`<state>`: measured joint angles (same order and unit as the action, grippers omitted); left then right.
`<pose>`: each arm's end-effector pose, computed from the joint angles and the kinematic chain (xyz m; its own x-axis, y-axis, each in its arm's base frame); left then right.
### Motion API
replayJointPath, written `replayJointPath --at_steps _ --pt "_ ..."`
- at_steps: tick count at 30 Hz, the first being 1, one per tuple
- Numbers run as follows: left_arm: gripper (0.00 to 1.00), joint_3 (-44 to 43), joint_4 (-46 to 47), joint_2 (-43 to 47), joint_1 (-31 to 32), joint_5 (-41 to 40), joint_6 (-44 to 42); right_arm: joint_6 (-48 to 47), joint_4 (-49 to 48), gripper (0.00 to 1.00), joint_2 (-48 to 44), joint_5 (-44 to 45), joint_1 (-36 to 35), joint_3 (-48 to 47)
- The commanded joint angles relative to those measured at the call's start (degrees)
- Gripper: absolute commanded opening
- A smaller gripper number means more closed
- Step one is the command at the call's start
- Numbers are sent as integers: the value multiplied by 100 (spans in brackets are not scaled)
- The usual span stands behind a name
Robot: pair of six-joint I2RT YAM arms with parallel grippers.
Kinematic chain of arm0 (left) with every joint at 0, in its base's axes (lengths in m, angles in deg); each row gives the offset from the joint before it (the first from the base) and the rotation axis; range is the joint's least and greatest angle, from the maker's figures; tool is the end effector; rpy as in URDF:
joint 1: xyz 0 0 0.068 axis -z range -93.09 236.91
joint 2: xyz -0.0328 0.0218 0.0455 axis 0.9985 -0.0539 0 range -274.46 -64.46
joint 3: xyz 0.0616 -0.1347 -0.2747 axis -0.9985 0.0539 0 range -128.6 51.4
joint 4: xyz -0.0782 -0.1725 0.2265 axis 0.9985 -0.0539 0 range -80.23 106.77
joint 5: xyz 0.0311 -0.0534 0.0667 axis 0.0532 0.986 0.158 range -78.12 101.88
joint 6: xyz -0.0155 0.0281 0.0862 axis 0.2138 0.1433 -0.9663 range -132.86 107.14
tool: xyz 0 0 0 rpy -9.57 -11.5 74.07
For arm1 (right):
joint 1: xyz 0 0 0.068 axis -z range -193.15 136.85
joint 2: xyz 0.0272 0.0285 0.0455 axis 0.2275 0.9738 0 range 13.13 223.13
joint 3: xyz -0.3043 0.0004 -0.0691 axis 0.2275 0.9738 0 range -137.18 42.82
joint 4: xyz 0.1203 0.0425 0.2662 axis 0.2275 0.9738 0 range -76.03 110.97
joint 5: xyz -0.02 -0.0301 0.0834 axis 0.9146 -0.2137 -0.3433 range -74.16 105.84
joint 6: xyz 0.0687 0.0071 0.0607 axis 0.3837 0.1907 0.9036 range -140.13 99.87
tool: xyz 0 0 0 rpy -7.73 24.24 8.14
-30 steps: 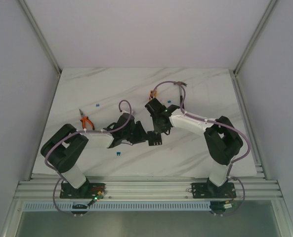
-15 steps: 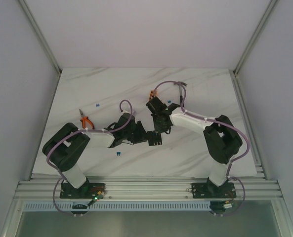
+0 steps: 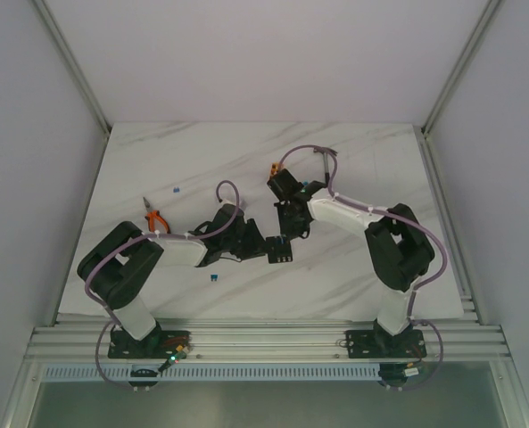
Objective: Snap on the fuse box
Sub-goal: Install the fuse at the fuse box base.
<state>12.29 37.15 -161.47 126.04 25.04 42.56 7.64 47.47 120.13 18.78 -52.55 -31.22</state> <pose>0.2826 -0.2541 0.1156 -0.8894 -0.3099 -0.3360 0.0393 0.6804 -0.7318 0.3425 0.2758 0.1587 -0.9148 -0.1493 -0.3753 -0.2169 0.9654 0.1446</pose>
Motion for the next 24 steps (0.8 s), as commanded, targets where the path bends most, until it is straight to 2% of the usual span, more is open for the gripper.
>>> replayJointPath --at_steps 1,6,11,16,24 --pt "42 -12 -232 -212 50 -33 -77 -85 88 0 1383 431 37 528" --pt "42 -24 -228 -202 50 -31 -78 -214 -27 0 1392 437 -19 510" --pt "42 9 -229 -72 59 -61 -81 -296 -165 0 447 393 -106 476" --pt "43 24 -230 60 68 -81 -84 -309 -154 11 -341 150 -171 269" --pt "44 42 -231 154 86 -116 -71 -208 -181 16 -931 239 -216 235"
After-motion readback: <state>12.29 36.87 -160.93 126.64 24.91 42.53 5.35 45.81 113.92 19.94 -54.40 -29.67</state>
